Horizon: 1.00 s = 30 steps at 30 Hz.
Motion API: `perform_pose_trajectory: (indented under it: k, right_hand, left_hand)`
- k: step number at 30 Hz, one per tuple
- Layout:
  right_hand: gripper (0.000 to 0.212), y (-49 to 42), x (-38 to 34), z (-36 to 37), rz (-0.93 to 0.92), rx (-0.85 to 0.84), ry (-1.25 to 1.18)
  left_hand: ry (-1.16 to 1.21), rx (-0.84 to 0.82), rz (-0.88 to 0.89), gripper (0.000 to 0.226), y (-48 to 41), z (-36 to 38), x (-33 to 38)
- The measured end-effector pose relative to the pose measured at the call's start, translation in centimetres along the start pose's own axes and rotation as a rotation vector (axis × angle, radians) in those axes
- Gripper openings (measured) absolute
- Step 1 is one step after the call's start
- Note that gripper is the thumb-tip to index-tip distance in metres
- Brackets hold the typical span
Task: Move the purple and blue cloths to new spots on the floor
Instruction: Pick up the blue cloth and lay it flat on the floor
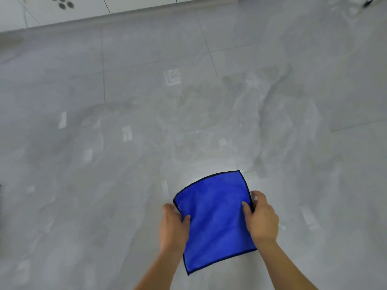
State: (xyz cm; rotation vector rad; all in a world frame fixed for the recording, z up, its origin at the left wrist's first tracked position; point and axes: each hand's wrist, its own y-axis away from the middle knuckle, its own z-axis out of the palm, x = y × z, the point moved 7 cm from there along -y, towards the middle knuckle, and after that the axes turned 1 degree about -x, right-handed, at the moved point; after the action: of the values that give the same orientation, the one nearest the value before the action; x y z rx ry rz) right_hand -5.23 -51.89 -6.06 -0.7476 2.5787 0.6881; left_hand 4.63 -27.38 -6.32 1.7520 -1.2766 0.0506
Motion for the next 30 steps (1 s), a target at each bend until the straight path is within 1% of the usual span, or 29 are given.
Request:
perform_pose_trajectory:
  k: [3,5,8,10,13,15,18,20,21,23,26,28,30]
  right_hand:
    - [0.039,0.3,0.2,0.1,0.001,-0.021,-0.016]
    - [0.036,0.6,0.4,0.2,-0.009,-0.045,-0.087]
    - [0.032,0.9,0.5,0.3,-0.060,-0.084,-0.133]
    - [0.032,1.1,0.7,0.6,-0.069,-0.117,-0.110]
    - [0.029,1.2,0.9,1.0,-0.089,-0.150,-0.072]
    - [0.026,1.2,0.9,1.0,-0.093,-0.153,-0.079]
    - [0.028,1.2,1.2,1.1,-0.091,-0.166,-0.068]
    - [0.031,1.1,1.5,1.2,-0.093,-0.169,-0.059]
    - [0.032,0.9,1.6,1.1,-0.091,-0.164,-0.063]
    - [0.035,0.1,2.1,0.5,-0.084,-0.138,-0.079]
    - [0.041,-2.5,2.8,-1.2,-0.100,-0.108,-0.080]
    - [0.046,-4.9,3.0,-3.0,-0.123,-0.100,-0.049]
    - [0.050,-7.9,3.1,-5.2,-0.132,-0.076,-0.015]
  left_hand:
    - [-0.083,-0.023,-0.047,0.030,0.1,0.2,-0.3]
    - [-0.086,-0.009,-0.031,0.025,0.3,0.1,-0.2]
    - [-0.007,0.024,0.083,0.017,0.8,-0.2,0.9]
    - [0.020,0.040,0.147,0.019,1.1,-0.3,1.5]
    - [0.019,0.067,0.203,0.016,1.4,-0.4,1.7]
    - [0.035,0.075,0.167,0.015,1.4,-0.3,1.1]
    - [0.060,0.047,0.049,0.013,1.1,0.1,0.1]
    - [0.043,0.011,0.017,0.019,1.2,0.5,0.3]
    - [0.014,-0.001,0.041,0.025,1.2,0.8,0.7]
    - [-0.041,-0.032,0.149,0.035,1.3,1.7,2.2]
    - [-0.135,-0.128,0.303,0.047,1.1,4.4,5.2]
    - [-0.189,-0.179,0.377,0.053,0.5,6.6,7.6]
    - [-0.207,-0.189,0.426,0.057,-0.4,8.5,10.6]
